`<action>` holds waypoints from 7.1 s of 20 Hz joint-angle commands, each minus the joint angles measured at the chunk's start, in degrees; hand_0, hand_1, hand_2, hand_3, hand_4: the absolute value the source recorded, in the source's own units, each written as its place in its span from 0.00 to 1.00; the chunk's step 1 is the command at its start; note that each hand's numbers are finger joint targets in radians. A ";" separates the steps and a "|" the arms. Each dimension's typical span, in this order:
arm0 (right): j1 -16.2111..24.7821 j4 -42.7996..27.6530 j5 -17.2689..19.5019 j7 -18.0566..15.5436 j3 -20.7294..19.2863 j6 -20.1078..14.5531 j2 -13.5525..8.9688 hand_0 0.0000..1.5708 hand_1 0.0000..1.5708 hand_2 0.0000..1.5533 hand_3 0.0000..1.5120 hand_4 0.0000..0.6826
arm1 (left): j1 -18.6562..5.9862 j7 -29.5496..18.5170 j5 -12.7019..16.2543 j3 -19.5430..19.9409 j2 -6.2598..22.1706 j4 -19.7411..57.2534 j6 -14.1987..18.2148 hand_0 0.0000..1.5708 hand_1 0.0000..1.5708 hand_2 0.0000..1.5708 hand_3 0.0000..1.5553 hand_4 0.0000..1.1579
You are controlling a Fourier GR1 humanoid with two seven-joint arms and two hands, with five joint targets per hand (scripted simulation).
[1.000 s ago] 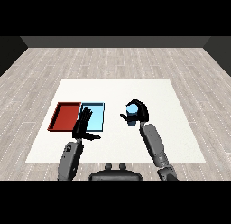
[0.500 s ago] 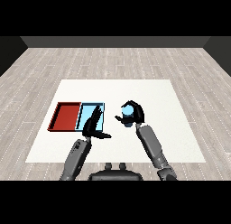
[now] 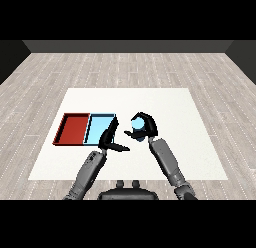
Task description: Pick the blue can and put it in the blue box
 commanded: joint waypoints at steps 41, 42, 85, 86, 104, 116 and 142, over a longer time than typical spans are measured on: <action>-2.17 -3.18 -5.83 0.47 15.73 -8.17 0.14 0.96 0.96 0.95 0.93 0.82 | -15.64 -5.37 9.48 -12.47 0.01 19.28 14.67 0.00 0.00 0.00 0.00 0.00; 1.72 -5.55 -4.99 0.79 16.00 -6.29 0.13 0.95 0.95 0.94 0.93 0.83 | -13.43 -1.18 6.58 -11.92 0.03 13.87 15.21 0.00 0.00 0.00 0.00 0.00; 4.03 -11.06 -7.66 2.03 5.67 -2.95 -0.62 0.00 0.00 0.00 0.00 0.00 | -16.75 -16.95 8.57 -11.44 0.01 18.80 27.48 1.00 1.00 1.00 0.95 0.98; 1.36 -12.60 -8.06 5.37 4.52 -2.75 -1.58 0.00 0.00 0.00 0.00 0.00 | -16.60 -24.06 9.78 -7.82 0.01 25.17 24.00 1.00 1.00 1.00 0.96 0.99; 16.86 -25.49 -13.35 -0.82 -5.44 2.52 -8.21 0.00 0.00 0.00 0.00 0.00 | -24.37 -5.94 4.08 2.72 16.26 36.67 25.43 1.00 1.00 0.98 0.94 0.95; 16.89 -14.17 -18.86 -7.92 -11.55 10.81 -8.85 0.00 0.00 0.00 0.00 0.00 | -32.80 -9.63 -0.09 5.05 10.49 68.57 21.24 1.00 1.00 1.00 0.93 0.85; 14.66 -18.42 -17.11 -3.33 -12.21 8.26 -8.36 0.00 0.00 0.00 0.00 0.00 | -34.69 -25.24 7.15 16.48 10.81 58.29 24.91 0.00 0.00 0.00 0.00 0.00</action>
